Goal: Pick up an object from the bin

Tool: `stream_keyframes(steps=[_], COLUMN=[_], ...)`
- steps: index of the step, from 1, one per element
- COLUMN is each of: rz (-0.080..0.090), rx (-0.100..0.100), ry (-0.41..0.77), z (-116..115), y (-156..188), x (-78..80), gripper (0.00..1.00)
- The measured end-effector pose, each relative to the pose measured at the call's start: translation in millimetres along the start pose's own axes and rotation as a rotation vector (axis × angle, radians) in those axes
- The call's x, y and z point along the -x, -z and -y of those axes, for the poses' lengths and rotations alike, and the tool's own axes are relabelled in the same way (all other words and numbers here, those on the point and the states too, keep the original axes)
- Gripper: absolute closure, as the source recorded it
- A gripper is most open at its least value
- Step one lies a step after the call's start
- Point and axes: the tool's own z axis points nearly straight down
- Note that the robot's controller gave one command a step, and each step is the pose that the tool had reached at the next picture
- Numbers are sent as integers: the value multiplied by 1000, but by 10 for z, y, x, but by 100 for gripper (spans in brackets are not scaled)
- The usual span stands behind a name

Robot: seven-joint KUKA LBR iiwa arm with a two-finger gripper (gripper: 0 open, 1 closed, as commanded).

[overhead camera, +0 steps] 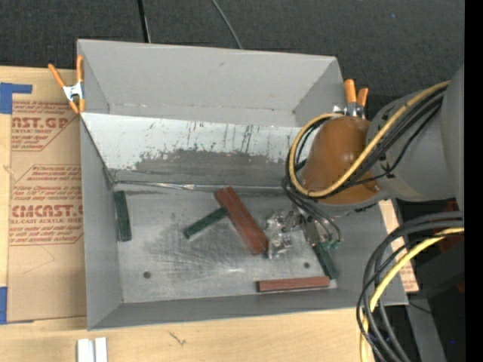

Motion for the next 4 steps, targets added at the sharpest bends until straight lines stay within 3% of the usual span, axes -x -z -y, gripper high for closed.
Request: stream_keyframes(steps=[1,2,3,4], rz=[4,4,-1,-1], rx=[-1,-1,-1,-2], ry=[0,0,-80,-80], z=[0,1,-443,-443], y=[-9,-10,-20,-20], x=[4,3,327,327], gripper=[0,0,100,100])
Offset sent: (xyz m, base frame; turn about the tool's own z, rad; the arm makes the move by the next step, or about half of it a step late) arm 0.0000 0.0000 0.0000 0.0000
